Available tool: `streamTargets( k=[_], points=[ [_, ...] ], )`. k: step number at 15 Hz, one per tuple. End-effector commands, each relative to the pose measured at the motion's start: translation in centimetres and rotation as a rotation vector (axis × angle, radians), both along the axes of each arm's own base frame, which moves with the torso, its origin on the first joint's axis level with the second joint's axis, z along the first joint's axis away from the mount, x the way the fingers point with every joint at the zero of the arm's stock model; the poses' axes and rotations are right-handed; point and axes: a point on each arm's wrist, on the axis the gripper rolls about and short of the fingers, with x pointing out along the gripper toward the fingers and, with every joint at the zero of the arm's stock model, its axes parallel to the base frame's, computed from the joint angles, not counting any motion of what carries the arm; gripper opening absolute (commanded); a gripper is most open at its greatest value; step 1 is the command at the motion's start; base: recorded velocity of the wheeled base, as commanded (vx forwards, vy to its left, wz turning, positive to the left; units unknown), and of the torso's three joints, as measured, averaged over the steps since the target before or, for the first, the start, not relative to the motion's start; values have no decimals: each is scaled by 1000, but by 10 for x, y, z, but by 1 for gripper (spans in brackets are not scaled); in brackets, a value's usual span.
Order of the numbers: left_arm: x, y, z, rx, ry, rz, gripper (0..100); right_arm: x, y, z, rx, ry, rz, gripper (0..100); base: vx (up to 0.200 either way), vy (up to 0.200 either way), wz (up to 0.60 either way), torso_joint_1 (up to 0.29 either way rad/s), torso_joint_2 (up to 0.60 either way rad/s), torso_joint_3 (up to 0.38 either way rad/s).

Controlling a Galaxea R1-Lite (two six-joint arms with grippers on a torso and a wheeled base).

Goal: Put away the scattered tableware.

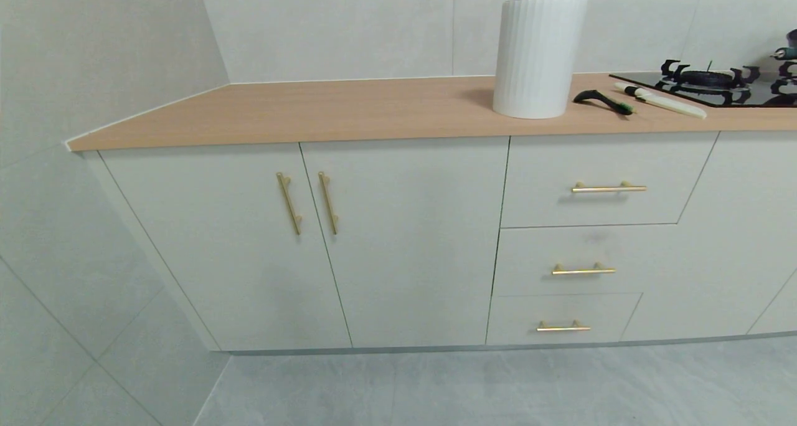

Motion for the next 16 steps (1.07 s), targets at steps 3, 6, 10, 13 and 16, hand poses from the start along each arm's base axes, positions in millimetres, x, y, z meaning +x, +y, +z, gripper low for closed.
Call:
streamTargets(
  k=[3, 6, 10, 13, 16],
  points=[
    [0, 0, 0, -3, 2, 0, 100, 0, 0, 0, -1, 3, 0, 100, 0, 0, 0, 0, 0, 0],
    [0, 0, 0, -1, 2, 0, 100, 0, 0, 0, -1, 3, 1, 100, 67, 0, 0, -1, 1, 2],
    [0, 0, -1, -3, 4, 0, 100, 0, 0, 0, -1, 3, 1, 100, 200, 0, 0, 0, 4, 0],
    [0, 0, 0, -3, 2, 0, 100, 0, 0, 0, -1, 3, 0, 100, 200, 0, 0, -1, -2, 2],
    [0, 0, 0, -7, 2, 0, 100, 0, 0, 0, -1, 3, 0, 100, 67, 0, 0, 2, 4, 1]
  ],
)
